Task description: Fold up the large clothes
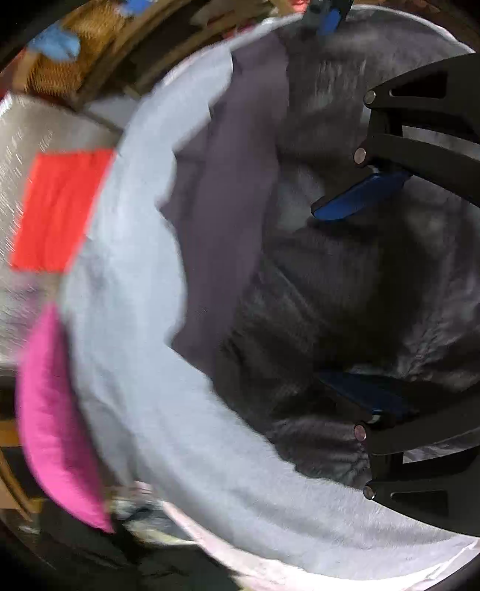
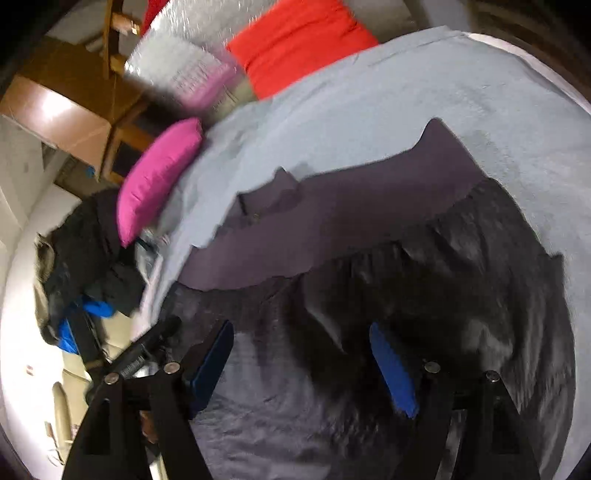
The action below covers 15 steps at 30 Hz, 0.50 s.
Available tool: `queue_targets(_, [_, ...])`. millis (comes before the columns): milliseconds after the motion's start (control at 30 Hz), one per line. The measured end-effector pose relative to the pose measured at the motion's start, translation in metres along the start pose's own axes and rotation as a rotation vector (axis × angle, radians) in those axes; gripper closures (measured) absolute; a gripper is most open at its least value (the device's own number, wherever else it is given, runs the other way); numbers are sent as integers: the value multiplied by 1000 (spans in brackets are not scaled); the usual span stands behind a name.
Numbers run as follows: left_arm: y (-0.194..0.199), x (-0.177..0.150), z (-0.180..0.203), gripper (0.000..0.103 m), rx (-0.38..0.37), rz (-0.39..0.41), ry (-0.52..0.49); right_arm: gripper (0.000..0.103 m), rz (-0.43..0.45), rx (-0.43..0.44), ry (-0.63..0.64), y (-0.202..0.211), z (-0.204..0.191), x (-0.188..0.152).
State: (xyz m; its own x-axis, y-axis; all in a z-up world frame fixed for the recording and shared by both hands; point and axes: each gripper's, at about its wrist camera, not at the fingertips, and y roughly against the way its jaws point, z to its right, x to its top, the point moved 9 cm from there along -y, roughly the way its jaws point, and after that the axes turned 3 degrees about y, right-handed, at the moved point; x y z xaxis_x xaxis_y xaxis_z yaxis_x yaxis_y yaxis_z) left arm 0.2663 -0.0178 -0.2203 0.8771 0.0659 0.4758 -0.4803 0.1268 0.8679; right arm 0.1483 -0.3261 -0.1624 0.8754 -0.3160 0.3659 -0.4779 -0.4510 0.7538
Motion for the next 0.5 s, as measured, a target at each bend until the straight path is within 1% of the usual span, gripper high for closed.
queue_targets(33, [-9,3,-8,20,1,-11,17,24,25,-19,-52,1,18,8])
queue_targets(67, [-11,5,-14,20,9,-6,26,24,52,-15,-107,5,33,15])
queue_targets(100, [-11,8,-19,20,19,-5,34,24,95,7,-192,13,50,22])
queue_targets(133, [-9,10,-22,20,13,-7,45,24,130,6,-258,20,66,26])
queue_targets(167, [-6,12,-27,20,8,-3,64,24,144,-3,-276,24,74,27])
queue_targets(233, [2,16,-40,20,8,12,115,24,151,-17,-259,30,81,24])
queue_targets(267, [9,18,-46,20,-6,26,150,24,152,-25,-253,33,82,20])
queue_targets(300, [17,19,-52,20,-19,44,174,24,160,-35,-245,38,80,16])
queue_targets(333, [25,19,-57,20,-12,62,185,24,169,-42,-224,41,73,12])
queue_targets(400, [39,17,-63,20,-2,93,179,24,180,-49,-188,53,63,6])
queue_targets(467, [51,16,-61,20,3,125,146,24,176,-9,-161,58,43,-2])
queue_targets(500, [52,20,-53,20,-5,132,123,24,166,18,-138,57,31,-5])
